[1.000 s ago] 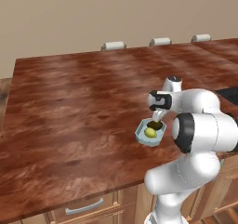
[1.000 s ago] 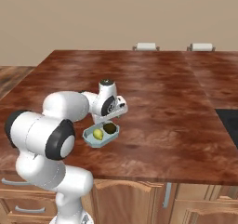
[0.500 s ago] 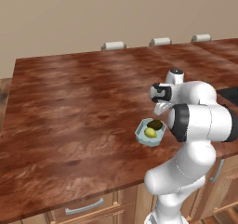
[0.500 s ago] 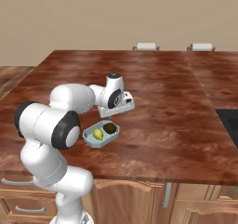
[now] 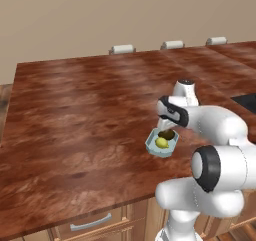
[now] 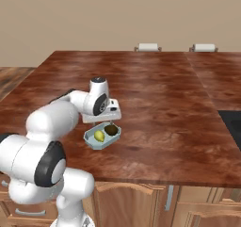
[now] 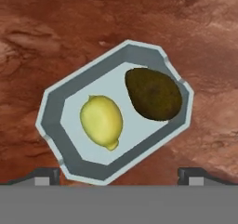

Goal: Take the lemon and avocado out of the freezer and place them in the tupperware container on the counter. Then put the tupperware containing the vegetables back in the freezer.

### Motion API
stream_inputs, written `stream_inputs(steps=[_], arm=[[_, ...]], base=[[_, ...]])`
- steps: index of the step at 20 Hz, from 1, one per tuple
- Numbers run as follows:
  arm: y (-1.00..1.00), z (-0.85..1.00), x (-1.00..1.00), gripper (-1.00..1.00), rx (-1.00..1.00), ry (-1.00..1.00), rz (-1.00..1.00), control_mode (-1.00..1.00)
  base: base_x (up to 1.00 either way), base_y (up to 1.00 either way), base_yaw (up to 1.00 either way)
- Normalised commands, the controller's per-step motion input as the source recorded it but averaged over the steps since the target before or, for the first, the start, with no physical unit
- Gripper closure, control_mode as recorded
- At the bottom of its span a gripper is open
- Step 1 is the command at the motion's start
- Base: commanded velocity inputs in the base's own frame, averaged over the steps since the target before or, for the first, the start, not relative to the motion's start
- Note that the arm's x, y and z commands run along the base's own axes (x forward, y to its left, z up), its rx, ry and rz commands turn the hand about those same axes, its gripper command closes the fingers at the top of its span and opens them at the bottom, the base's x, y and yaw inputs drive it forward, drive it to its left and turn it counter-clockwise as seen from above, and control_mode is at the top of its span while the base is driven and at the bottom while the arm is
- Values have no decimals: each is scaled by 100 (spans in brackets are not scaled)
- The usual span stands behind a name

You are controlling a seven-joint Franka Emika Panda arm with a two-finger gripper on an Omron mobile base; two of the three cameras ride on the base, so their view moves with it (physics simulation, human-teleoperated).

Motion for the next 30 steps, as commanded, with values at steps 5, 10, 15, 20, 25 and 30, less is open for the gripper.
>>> stream_inputs(steps=[5,10,15,20,25,30], arm=[[30,6,-44,-100,16,1,-73,-100],[0,2,-24,-100,14,5,-88,-100],[3,0,-2,-100,7,5,-91,-100],[26,0,-5,-100,10,1,-80,-100],[57,5,-39,-100,17,0,-64,-100],[65,0,-29,-100,13,0,-63,-100]], base=[[0,0,0],[0,0,0],[0,0,0],[0,0,0],[0,0,0],[0,0,0]])
